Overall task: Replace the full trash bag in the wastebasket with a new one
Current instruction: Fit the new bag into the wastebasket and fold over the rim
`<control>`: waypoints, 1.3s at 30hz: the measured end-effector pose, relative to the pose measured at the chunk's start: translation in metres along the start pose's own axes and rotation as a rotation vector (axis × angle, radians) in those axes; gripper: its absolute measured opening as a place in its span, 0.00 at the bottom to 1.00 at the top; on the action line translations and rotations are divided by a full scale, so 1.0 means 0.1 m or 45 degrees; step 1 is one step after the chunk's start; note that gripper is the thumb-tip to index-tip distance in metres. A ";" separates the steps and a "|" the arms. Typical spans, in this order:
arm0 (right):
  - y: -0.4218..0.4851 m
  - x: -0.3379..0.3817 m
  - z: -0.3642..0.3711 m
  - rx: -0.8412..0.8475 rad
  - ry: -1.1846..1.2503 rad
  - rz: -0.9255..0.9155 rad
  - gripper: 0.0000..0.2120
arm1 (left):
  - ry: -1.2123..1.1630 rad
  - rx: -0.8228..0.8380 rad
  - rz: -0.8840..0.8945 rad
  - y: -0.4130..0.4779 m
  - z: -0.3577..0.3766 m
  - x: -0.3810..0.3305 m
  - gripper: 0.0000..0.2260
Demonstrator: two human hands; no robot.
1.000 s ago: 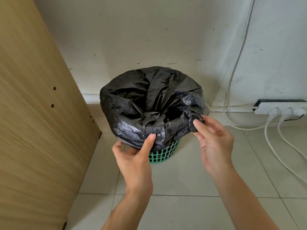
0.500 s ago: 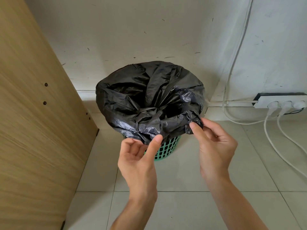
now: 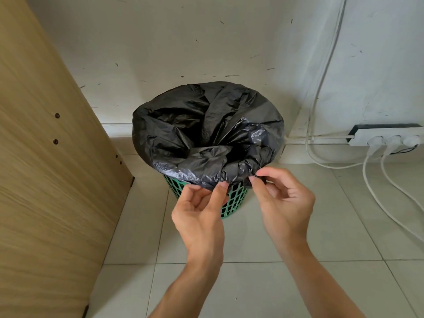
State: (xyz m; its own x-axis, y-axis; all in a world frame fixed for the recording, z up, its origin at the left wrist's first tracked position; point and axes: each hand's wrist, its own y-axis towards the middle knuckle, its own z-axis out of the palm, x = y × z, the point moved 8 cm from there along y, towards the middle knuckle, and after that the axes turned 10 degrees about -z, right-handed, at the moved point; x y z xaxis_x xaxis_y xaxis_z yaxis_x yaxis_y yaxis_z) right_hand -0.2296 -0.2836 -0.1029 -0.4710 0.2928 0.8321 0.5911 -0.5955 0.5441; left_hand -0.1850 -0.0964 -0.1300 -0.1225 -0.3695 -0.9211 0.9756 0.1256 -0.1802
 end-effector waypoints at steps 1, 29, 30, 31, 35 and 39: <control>0.00 0.01 0.00 0.010 0.001 -0.009 0.10 | -0.015 0.012 -0.023 -0.01 0.02 0.01 0.13; -0.06 -0.07 0.08 0.139 0.197 0.173 0.13 | -0.046 0.344 -0.673 0.01 0.39 0.28 0.15; -0.06 -0.08 0.07 0.124 0.225 0.203 0.13 | -0.062 0.400 -0.730 0.01 0.41 0.29 0.12; -0.05 -0.09 0.07 0.112 0.239 0.222 0.12 | -0.035 0.429 -0.764 0.02 0.42 0.29 0.09; -0.01 -0.07 0.07 0.076 0.192 0.238 0.08 | 0.017 0.399 -0.863 0.04 0.38 0.32 0.04; -0.02 -0.13 0.07 -0.002 0.311 0.447 0.12 | 0.001 0.280 -0.719 -0.03 0.36 0.27 0.03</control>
State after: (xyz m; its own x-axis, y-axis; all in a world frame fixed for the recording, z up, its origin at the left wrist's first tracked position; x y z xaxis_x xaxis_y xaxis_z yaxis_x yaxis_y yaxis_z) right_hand -0.2195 -0.2809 -0.1140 -0.3825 -0.1134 0.9170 0.7423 -0.6287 0.2319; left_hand -0.1853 -0.1399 -0.1423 -0.6323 -0.3229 -0.7042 0.7745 -0.2832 -0.5656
